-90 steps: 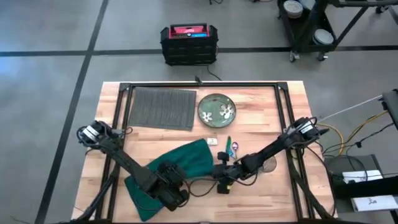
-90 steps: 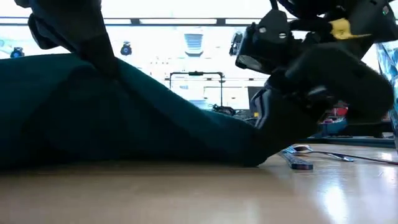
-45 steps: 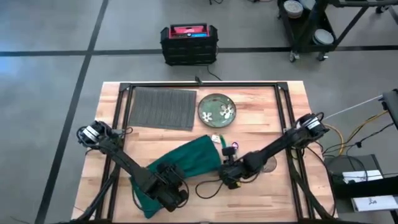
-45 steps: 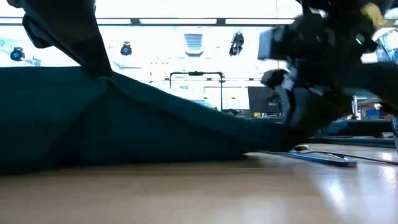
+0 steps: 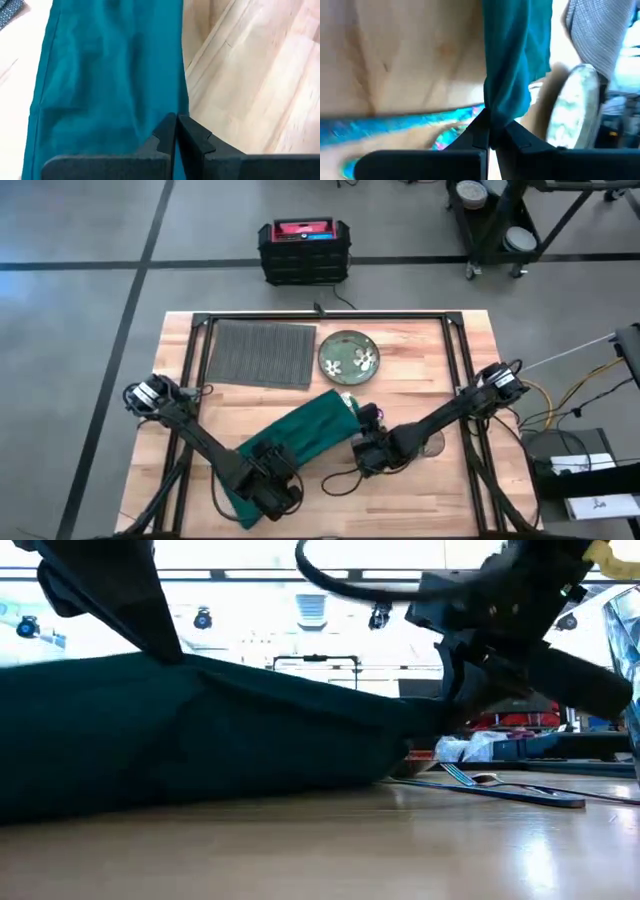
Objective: Set table place
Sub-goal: Fold the green napkin
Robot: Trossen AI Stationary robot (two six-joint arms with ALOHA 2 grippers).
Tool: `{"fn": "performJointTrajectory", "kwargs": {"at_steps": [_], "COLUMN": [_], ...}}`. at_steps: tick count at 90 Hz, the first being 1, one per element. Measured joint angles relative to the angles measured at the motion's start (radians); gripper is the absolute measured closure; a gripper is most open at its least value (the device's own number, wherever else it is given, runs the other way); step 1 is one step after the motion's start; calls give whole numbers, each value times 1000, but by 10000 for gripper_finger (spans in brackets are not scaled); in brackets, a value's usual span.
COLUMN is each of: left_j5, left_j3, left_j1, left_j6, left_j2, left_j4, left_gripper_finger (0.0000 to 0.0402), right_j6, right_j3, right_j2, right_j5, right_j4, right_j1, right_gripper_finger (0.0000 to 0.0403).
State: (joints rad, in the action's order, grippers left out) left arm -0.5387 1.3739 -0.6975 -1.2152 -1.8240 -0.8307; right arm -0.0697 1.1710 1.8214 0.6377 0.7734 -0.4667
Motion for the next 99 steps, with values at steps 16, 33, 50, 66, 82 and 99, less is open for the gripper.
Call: {"fn": "performJointTrajectory", "kwargs": {"at_steps": [16,33,50,66,82,99], "left_j5": [2,1,1,39,51,118], "left_j3": [0,0,0,0,0,-2], "left_j1": [0,0,0,-2,-24,-34], "left_j6": [0,0,0,-1,-2,5], "left_j2": [0,0,0,0,3,-65], "left_j4": [0,0,0,24,155,236], "left_gripper_finger": [401,401,401,401,401,401], "right_j6": [-8,-12,-41,-54,-2,-101], "right_j3": [-1,-1,-1,48,164,148], "right_j2": [-1,-1,-2,-2,-19,-32], "right_j5": [18,18,18,17,-85,-329], "right_j4": [55,128,157,298,362,-63], "right_j1": [0,0,-2,-13,-19,10], "right_gripper_finger": [403,383,298,212,164,151]}}
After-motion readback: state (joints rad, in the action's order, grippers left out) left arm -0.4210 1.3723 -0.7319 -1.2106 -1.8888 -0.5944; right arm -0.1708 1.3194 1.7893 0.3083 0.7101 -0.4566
